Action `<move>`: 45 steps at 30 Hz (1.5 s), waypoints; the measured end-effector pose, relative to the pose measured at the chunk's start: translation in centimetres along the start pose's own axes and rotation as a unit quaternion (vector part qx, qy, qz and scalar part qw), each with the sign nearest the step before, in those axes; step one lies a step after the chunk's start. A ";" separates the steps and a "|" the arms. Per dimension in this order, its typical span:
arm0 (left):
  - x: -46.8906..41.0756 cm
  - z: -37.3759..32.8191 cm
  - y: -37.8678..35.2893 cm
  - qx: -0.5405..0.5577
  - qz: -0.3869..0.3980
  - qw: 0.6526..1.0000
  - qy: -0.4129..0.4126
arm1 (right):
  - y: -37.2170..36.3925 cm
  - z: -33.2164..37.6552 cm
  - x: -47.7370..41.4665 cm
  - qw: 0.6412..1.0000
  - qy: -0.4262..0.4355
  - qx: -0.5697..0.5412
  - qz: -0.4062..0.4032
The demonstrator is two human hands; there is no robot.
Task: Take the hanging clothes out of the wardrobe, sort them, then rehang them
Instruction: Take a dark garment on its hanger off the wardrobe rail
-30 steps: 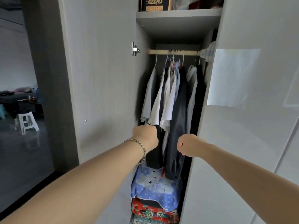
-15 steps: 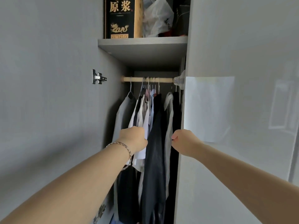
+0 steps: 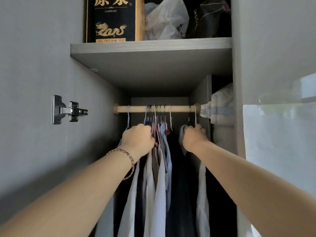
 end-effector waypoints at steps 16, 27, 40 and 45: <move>-7.9 1.1 -7.1 0.099 -0.072 0.991 -0.044 | -7.1 -3.7 -8.2 0.966 -0.197 -0.163 -0.041; -7.5 0.2 -4.2 0.121 -0.091 0.988 -0.039 | 2.4 1.0 -3.7 0.973 -0.119 -0.165 -0.105; 7.2 -8.1 1.2 0.096 0.090 0.991 -0.039 | 8.4 -7.2 19.4 0.989 -0.107 -0.101 0.019; 16.4 -15.5 3.6 0.140 0.158 0.972 -0.099 | 10.6 -15.2 29.6 0.976 -0.190 -0.103 0.037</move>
Point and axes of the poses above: each hand's wrist, its own x-axis away from the middle knuckle, its own y-axis out of the back of the hand, z = x × y, the point moved 9 cm from there along -x, towards the middle knuckle, and after that the axes turned 12 degrees about -z, right-handed, at the moved point
